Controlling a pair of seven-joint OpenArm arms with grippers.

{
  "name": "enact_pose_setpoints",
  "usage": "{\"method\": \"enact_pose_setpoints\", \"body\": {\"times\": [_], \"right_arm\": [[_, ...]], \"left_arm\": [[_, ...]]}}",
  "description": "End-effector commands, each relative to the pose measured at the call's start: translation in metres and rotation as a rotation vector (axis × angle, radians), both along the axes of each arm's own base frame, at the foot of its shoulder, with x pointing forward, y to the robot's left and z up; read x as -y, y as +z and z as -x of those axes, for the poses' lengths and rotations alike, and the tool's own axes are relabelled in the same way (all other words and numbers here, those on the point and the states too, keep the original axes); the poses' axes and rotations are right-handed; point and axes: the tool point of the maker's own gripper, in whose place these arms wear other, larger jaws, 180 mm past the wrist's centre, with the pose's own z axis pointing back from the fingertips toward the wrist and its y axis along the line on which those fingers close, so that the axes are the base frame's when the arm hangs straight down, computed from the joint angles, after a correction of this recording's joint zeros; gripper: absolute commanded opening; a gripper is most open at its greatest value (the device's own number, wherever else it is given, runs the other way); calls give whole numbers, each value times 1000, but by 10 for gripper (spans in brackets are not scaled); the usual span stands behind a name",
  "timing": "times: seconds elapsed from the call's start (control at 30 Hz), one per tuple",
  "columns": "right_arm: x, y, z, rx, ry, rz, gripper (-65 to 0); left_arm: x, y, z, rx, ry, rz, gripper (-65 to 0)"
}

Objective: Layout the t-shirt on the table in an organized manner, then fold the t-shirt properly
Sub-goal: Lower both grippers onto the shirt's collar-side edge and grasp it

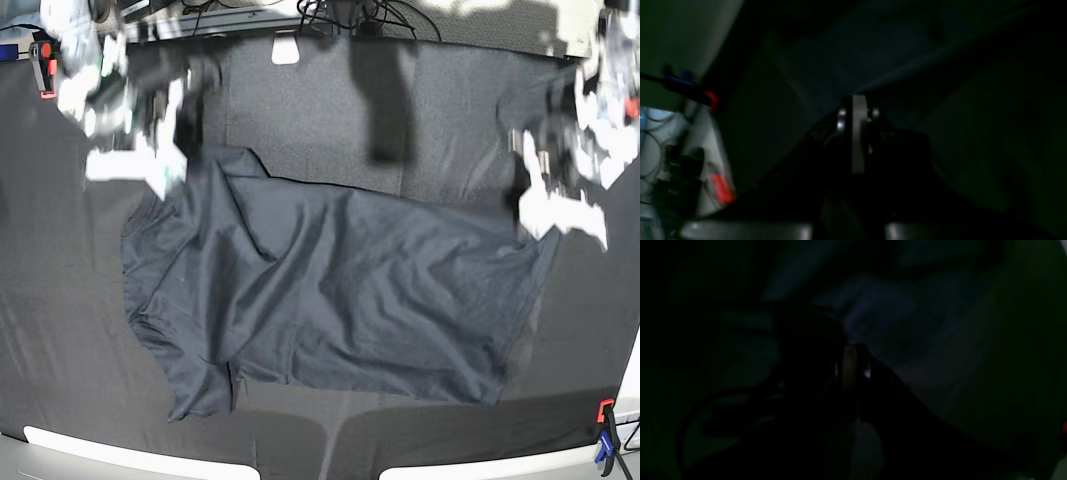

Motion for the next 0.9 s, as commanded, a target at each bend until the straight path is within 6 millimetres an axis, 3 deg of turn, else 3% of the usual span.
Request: {"method": "enact_pose_setpoints", "body": {"times": [0.0,0.17,0.3,0.43,0.6,0.7,0.87], "right_arm": [[3,21,-19,84,-10,3,-650],[13,63,-65,235,-70,-6,-650],[42,71,-98,281,-194,-9,-650],[70,59,-125,257,-308,-23,-650],[85,43,-145,211,-382,-46,-650],[83,49,-156,237,-384,-69,-650],[81,74,-174,301,-377,-89,-650]], "left_arm": [[-3,25,-14,76,-6,0,-650],[-3,56,-42,149,11,70,-650],[-8,69,-58,164,47,197,-650],[-27,55,-73,126,112,217,-650],[-50,22,-77,45,191,235,-650],[-46,17,-77,56,188,289,-650],[-27,29,-83,127,142,365,-650]]}}
